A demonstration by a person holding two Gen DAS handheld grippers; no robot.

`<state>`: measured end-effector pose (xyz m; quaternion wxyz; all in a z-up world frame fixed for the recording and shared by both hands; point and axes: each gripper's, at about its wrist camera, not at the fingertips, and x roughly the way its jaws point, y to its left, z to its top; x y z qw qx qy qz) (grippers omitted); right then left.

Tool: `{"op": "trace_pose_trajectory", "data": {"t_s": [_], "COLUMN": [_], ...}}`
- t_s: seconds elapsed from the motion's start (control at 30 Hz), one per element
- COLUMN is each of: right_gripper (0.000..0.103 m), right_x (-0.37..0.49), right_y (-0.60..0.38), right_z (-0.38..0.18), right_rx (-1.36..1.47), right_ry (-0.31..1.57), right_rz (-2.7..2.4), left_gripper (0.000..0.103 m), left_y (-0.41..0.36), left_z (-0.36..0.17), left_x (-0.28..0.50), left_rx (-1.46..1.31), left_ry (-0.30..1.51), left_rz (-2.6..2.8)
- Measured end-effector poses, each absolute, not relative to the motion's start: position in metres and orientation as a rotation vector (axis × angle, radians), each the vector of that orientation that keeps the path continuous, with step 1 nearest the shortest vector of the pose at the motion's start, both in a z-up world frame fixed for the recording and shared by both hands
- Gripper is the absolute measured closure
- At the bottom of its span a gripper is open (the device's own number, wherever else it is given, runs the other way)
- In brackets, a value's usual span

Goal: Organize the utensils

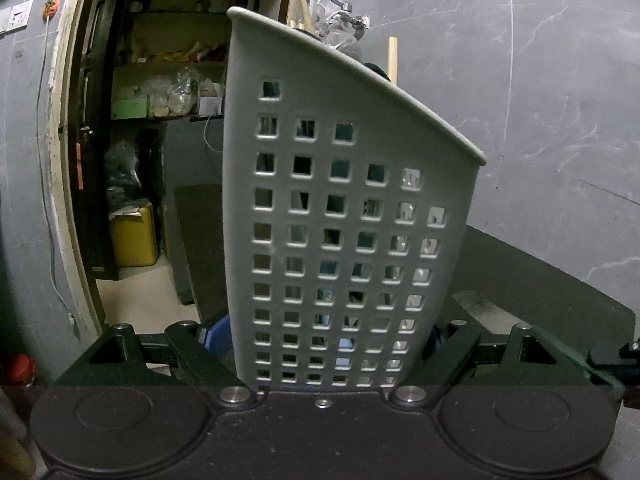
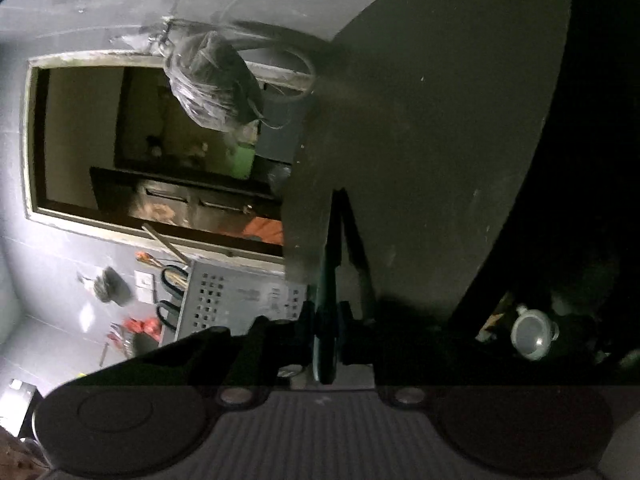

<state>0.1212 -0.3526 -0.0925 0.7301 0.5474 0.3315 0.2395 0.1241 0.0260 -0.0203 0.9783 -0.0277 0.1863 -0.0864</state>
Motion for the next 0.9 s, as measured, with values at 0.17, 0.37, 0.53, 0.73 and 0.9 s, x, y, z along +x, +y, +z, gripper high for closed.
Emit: {"op": "trace_pose_trajectory", "data": {"t_s": [0.17, 0.37, 0.53, 0.73, 0.9], "right_gripper": [0.09, 0.085, 0.085, 0.068, 0.075], "right_x": [0.123, 0.123, 0.136, 0.154, 0.165], "right_y": [-0.336, -0.303, -0.279, -0.254, -0.22], "right_z": [-0.074, -0.049, -0.035, -0.02, -0.009], "right_rx": [0.98, 0.67, 0.528, 0.38, 0.139], "right_ry": [0.73, 0.712, 0.715, 0.746, 0.768], "right_rz": [0.5, 0.453, 0.457, 0.443, 0.408], "left_gripper": [0.016, 0.016, 0.016, 0.016, 0.016], "left_y": [0.028, 0.029, 0.029, 0.029, 0.033], "left_z": [-0.021, -0.022, -0.022, -0.022, -0.022], "left_x": [0.122, 0.122, 0.121, 0.124, 0.126], "left_rx": [-0.06, -0.061, -0.062, -0.065, -0.074], "left_ry": [0.372, 0.373, 0.374, 0.379, 0.381], "left_rz": [-0.17, -0.166, -0.169, -0.176, -0.185]}}
